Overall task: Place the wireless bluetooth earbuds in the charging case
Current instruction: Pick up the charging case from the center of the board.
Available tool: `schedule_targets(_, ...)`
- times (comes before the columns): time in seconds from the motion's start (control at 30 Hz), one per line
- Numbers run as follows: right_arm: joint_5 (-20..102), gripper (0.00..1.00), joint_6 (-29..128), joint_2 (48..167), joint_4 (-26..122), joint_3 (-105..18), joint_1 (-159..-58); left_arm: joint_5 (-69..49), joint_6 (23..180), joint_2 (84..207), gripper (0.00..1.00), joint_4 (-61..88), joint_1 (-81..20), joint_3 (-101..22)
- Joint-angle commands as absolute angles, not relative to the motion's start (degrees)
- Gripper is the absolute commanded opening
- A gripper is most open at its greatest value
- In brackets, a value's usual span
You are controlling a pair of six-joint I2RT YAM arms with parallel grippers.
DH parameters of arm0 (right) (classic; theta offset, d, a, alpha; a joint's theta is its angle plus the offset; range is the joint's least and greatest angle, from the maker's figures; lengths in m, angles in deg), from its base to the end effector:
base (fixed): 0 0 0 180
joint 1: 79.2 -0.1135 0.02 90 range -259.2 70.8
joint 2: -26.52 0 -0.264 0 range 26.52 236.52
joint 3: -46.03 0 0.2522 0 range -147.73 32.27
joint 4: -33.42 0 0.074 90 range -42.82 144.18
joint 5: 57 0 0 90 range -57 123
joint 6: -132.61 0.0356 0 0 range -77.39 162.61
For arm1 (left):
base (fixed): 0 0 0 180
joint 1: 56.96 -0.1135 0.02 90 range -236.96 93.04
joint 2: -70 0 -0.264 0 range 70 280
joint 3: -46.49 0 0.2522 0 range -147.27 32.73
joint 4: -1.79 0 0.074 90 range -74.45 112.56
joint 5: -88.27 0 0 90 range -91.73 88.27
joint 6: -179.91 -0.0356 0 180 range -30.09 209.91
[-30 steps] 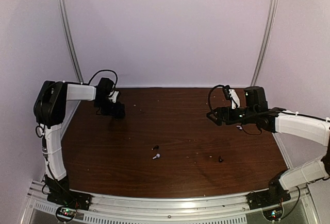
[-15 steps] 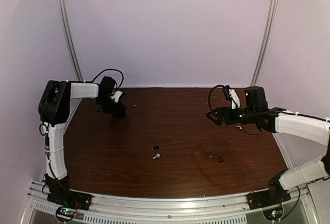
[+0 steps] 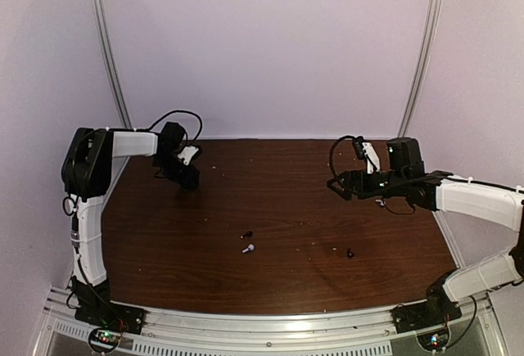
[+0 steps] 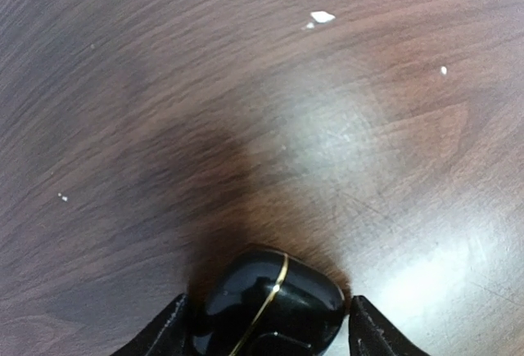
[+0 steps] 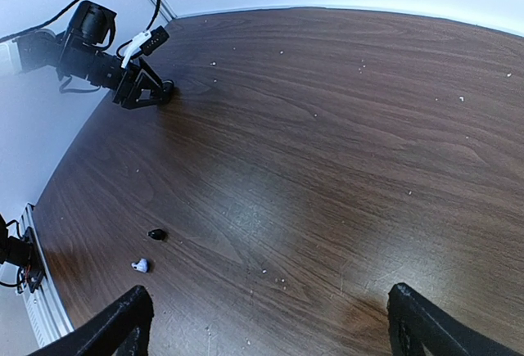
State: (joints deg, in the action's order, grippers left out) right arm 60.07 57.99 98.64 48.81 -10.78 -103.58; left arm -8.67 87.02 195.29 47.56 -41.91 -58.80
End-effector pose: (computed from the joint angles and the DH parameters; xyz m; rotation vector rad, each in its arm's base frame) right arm 0.2420 0.1275 0.2442 -0.4633 2.1246 0.9047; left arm 0.4377 -0.1221 0.1430 0.4599 2.6862 -0.2263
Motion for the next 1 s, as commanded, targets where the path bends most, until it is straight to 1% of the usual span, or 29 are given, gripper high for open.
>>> schedule_targets(0.0, 60.82, 1.00, 58.21, 98.69, 47.37, -11.68, -103.28, -8.94, 84.28, 197.05, 0.63, 51.79, -40.64, -58.97)
schedule_targets(0.27, 61.22, 1.00, 58.87, 98.92, 47.35, -11.74, -103.24, -8.12, 83.65, 196.89, 0.53, 53.42, -39.60, -58.04)
schedule_targets(0.5, 61.16, 1.00, 59.39, 98.44, 47.35, -11.76, -103.20, -9.65, 83.37, 196.20, 0.39, 51.43, -38.24, -57.16)
schedule_targets(0.77, 60.81, 1.00, 62.08, 98.42, 47.35, -10.70, -103.26, -9.94, 83.86, 191.77, 0.31, 45.77, -34.74, -52.50)
schedule_targets(0.97, 60.80, 1.00, 65.62, 98.86, 43.76, -8.87, -103.32, -8.44, 83.14, 188.15, 0.26, 40.46, -29.15, -47.73)
